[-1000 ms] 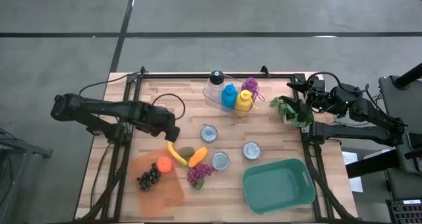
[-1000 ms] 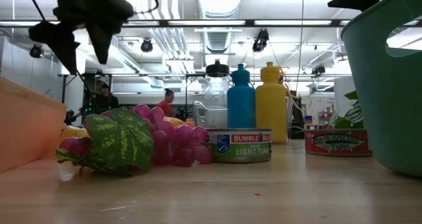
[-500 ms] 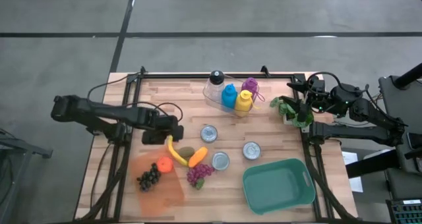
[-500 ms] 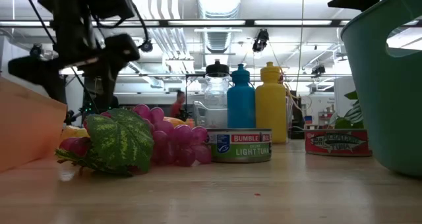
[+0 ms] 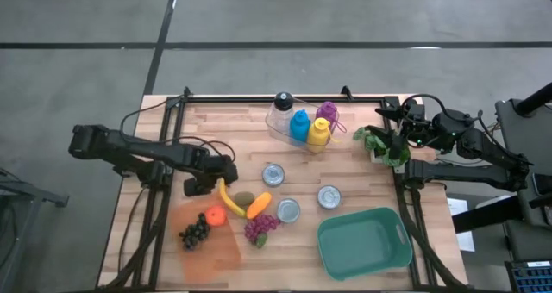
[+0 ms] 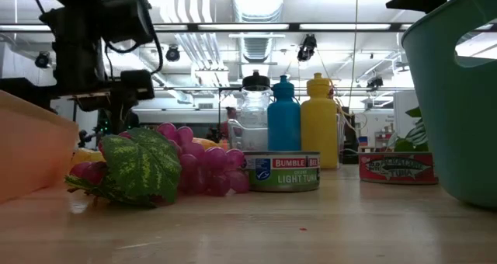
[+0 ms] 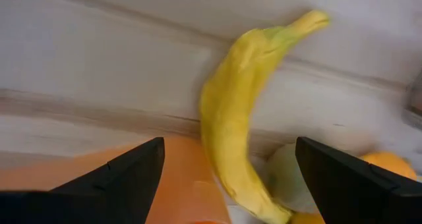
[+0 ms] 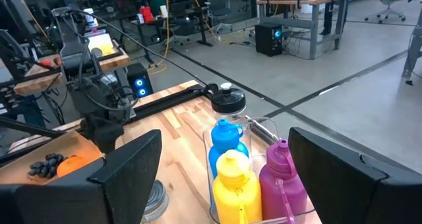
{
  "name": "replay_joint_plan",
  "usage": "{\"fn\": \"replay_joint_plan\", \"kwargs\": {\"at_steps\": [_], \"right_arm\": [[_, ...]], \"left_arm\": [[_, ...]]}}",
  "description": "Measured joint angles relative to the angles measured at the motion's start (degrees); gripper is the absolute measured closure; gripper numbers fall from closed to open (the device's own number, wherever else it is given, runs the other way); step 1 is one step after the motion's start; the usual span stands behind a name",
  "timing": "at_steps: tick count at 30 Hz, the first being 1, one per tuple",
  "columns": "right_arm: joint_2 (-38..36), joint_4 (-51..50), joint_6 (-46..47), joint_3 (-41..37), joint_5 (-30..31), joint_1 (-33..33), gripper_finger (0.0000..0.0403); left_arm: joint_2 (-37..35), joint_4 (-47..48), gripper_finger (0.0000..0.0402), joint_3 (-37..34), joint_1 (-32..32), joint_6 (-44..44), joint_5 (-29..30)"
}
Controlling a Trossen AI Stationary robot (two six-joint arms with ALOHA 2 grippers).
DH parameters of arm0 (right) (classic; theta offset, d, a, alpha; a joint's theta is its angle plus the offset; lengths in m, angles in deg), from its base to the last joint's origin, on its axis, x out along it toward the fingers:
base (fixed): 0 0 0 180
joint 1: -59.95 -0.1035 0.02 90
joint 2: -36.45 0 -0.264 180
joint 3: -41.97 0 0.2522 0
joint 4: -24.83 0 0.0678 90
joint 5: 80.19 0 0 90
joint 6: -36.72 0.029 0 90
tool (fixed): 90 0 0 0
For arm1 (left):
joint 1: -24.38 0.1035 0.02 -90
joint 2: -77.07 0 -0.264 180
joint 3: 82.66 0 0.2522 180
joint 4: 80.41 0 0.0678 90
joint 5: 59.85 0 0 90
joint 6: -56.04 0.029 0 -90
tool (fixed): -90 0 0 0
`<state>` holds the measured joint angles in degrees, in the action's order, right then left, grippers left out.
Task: Pick & Place Food Item
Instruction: Put the banana into the orange bin
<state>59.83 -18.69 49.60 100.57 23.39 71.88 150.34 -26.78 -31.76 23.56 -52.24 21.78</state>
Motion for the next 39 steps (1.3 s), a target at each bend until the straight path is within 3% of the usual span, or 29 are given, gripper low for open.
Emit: {"fn": "replay_joint_plan", "kwargs": {"at_steps": [10, 18, 31, 39], "right_arm": [[0.0, 0.0, 0.0, 0.0, 0.0, 0.0, 0.0074], [0.0, 0.0, 0.0, 0.0, 0.0, 0.0, 0.0074], [0.0, 0.0, 0.0, 0.0, 0.0, 0.0, 0.0074], [0.0, 0.0, 0.0, 0.0, 0.0, 0.0, 0.0074]], "left_arm": [[10.7, -6.9, 0.0057, 0.2, 0.0, 3.2, -4.1], [12.1, -6.5, 0.0074, 0.2, 0.1, 4.8, -5.4], [12.3, -4.6, 0.024, 0.0, 0.0, 4.9, -5.6], [12.3, -5.1, 0.031, 0.0, 0.1, 6.5, -6.0]]}}
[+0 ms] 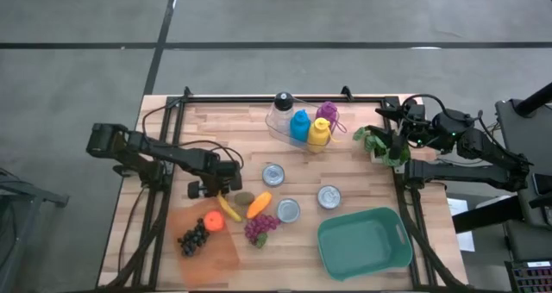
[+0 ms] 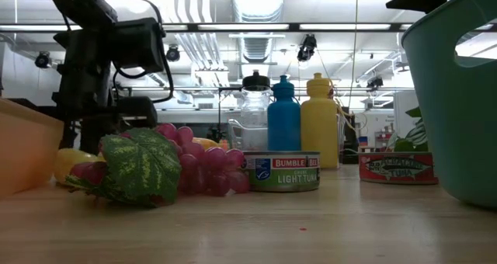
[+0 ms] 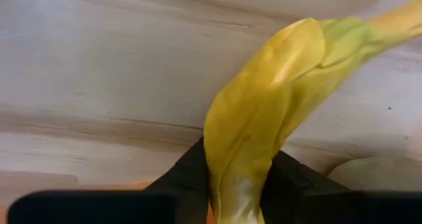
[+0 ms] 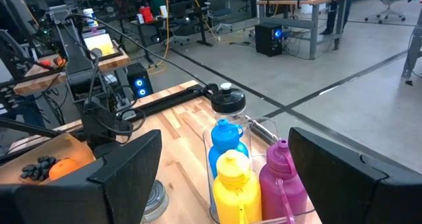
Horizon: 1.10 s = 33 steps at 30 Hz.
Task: Pick & Place Food Item
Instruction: Put the banana into the orange bin
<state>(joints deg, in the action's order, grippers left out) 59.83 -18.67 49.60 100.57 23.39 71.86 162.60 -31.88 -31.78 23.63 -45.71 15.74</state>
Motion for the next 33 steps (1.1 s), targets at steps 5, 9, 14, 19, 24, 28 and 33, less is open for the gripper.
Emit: {"fn": "replay_joint_plan", "kwargs": {"at_steps": [5, 9, 14, 19, 24, 28, 33], "right_arm": [[0.0, 0.0, 0.0, 0.0, 0.0, 0.0, 0.0074], [0.0, 0.0, 0.0, 0.0, 0.0, 0.0, 0.0074], [0.0, 0.0, 0.0, 0.0, 0.0, 0.0, 0.0074], [0.0, 0.0, 0.0, 0.0, 0.0, 0.0, 0.0074], [0.0, 0.0, 0.0, 0.0, 0.0, 0.0, 0.0074], [0.0, 0.0, 0.0, 0.0, 0.0, 0.0, 0.0074], [0.0, 0.0, 0.0, 0.0, 0.0, 0.0, 0.0074]], "left_arm": [[-1.0, -0.9, 0.0323, -0.1, 0.1, 0.9, 0.9], [-2.8, -1.3, 0.0325, 0.0, 0.2, 1.5, 3.6], [-6.6, -0.4, 0.0326, 0.0, 0.2, 1.5, 5.9], [-12.3, 3.4, 0.0327, 1.2, 0.3, 1.5, 7.2], [-18.1, 10.8, 0.0328, 5.8, 0.2, 4.7, 8.1], [-21.3, 20.2, 0.0328, 12.0, -0.8, 4.2, 7.8], [-21.8, 29.5, 0.0328, 20.6, -4.4, 2.3, 7.8]]}}
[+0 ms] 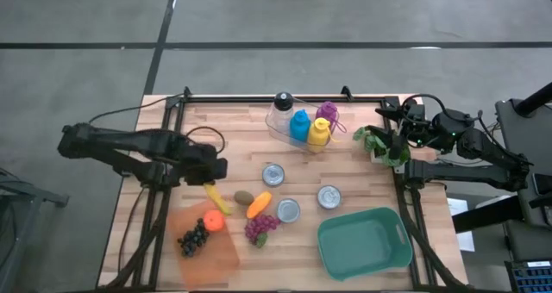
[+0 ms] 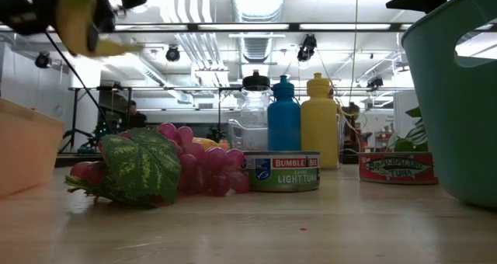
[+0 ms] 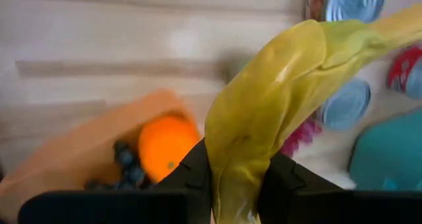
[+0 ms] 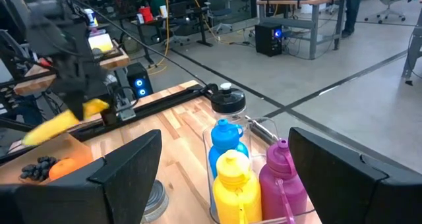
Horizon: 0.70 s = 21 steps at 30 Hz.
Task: Pick & Place Food Item
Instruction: Put the banana into the orange bin
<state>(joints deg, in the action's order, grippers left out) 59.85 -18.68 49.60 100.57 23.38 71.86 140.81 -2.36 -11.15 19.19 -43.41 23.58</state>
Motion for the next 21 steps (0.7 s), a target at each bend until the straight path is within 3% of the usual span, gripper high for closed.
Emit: {"fn": "replay_joint_plan", "kwargs": {"at_steps": [6, 16, 21], "right_arm": [[0.0, 0.0, 0.0, 0.0, 0.0, 0.0, 0.0074], [0.0, 0.0, 0.0, 0.0, 0.0, 0.0, 0.0074], [0.0, 0.0, 0.0, 0.0, 0.0, 0.0, 0.0074]], "left_arm": [[0.2, 3.7, 0.0328, 3.6, -6.5, -3.7, 1.1], [3.5, 1.7, 0.0329, 1.9, -22.9, -29.4, 0.6], [5.8, -0.9, 0.0329, 1.9, -29.7, -35.9, 0.6]]}}
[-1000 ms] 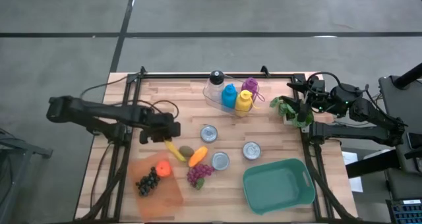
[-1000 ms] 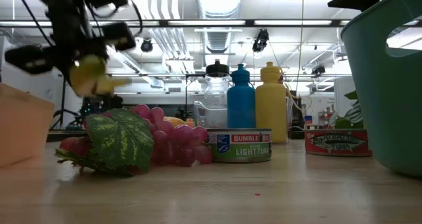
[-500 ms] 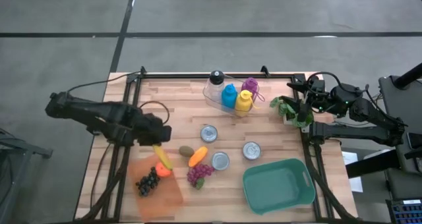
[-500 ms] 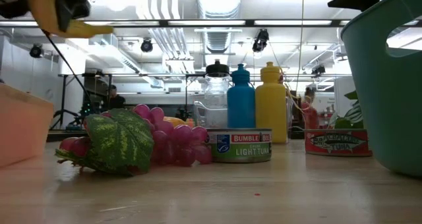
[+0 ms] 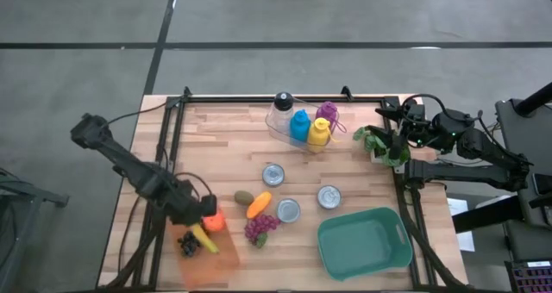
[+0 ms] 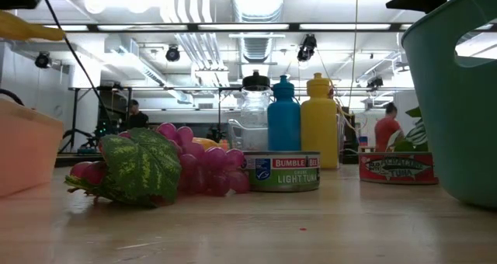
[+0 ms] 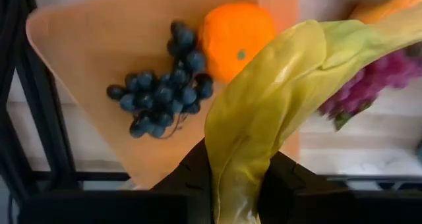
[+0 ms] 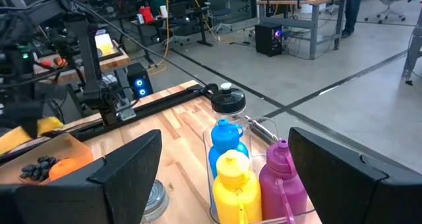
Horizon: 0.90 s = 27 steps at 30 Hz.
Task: Pick & Place Food Item
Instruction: Put the banana into the orange bin
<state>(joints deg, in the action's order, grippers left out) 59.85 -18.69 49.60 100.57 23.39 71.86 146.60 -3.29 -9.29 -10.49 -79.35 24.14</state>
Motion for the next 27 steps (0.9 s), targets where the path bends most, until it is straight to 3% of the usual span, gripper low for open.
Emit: {"fn": "replay_joint_plan", "kwargs": {"at_steps": [8, 27], "right_arm": [[0.0, 0.0, 0.0, 0.0, 0.0, 0.0, 0.0074], [0.0, 0.0, 0.0, 0.0, 0.0, 0.0, 0.0074]], "left_arm": [[4.7, -1.7, 0.0317, 0.0, -3.9, 2.7, 0.0], [21.1, -4.8, 0.0312, -0.1, -4.3, 16.5, 0.0]]}}
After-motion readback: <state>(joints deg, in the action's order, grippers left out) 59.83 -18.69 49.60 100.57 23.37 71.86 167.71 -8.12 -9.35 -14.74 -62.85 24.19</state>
